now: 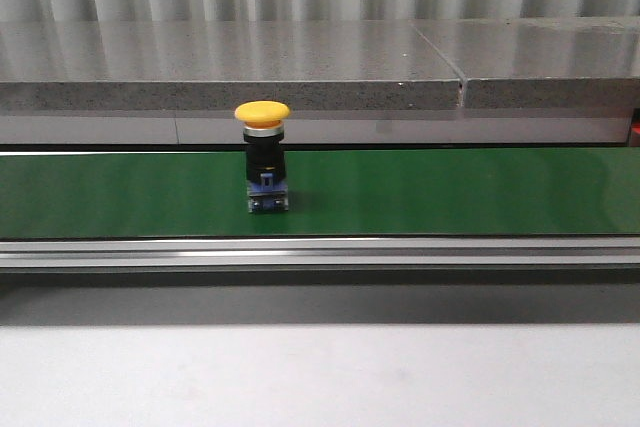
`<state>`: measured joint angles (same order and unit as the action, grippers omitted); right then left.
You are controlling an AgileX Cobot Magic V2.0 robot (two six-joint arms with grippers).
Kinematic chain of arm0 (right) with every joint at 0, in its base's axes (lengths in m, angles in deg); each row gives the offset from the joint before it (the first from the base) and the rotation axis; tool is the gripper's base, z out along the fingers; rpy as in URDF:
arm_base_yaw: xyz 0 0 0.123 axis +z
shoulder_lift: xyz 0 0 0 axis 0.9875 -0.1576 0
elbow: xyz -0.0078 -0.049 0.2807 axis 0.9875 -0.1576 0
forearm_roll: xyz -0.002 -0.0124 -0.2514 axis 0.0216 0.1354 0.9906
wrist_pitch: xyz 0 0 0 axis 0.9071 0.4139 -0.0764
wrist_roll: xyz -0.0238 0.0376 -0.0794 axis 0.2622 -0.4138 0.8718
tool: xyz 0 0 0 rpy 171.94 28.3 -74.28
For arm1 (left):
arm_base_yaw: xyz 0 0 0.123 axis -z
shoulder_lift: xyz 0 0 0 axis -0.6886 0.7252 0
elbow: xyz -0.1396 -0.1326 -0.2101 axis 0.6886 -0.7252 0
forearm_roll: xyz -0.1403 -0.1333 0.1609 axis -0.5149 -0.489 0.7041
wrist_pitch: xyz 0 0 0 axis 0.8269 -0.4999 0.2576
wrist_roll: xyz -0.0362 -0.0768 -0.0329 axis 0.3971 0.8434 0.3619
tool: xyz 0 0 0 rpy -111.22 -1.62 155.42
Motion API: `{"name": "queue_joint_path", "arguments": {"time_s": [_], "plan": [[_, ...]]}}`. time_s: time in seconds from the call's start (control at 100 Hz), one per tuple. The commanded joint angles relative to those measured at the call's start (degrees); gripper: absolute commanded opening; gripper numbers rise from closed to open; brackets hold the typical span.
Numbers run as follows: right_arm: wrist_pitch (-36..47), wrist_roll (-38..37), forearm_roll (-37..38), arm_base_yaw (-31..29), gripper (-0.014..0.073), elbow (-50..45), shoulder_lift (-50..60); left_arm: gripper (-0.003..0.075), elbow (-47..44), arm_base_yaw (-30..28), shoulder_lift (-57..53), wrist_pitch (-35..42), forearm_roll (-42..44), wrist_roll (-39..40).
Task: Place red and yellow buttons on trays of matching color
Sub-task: 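Carry the red button into the red tray and open the right gripper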
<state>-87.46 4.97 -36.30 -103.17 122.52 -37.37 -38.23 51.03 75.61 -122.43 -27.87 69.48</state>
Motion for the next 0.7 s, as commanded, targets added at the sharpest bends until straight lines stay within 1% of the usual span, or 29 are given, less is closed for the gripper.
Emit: {"name": "queue_joint_path", "arguments": {"time_s": [0.0, 0.28, 0.39, 0.46, 0.61, 0.69], "plan": [[4.83, -0.07, -0.33, -0.35, 0.0161, 2.13, 0.92, -0.0020, 1.51, 0.35, 0.55, 3.58, -0.75, -0.10], [10.83, -0.07, -3.83, -0.35, 0.0161, 2.13, -3.57, -0.0020, 1.51, 0.35, 0.55, 3.58, -0.75, -0.10], [11.19, -0.07, -4.30, -0.35, 0.0186, 2.13, -4.70, -0.0020, 1.51, 0.35, 0.55, 3.58, -0.75, -0.10], [11.12, -0.02, -4.30, -0.35, 0.0242, 2.13, -4.97, -0.0020, 1.51, 0.35, 0.55, 3.58, -0.75, -0.10], [11.76, 0.06, -4.30, -0.35, 0.0422, 2.13, -4.97, -0.0020, 1.51, 0.35, 0.55, 3.58, -0.75, -0.10], [12.06, 0.13, -4.30, -0.35, 0.0483, 2.13, -4.97, -0.0020, 1.51, 0.35, 0.55, 3.58, -0.75, -0.10]]}}
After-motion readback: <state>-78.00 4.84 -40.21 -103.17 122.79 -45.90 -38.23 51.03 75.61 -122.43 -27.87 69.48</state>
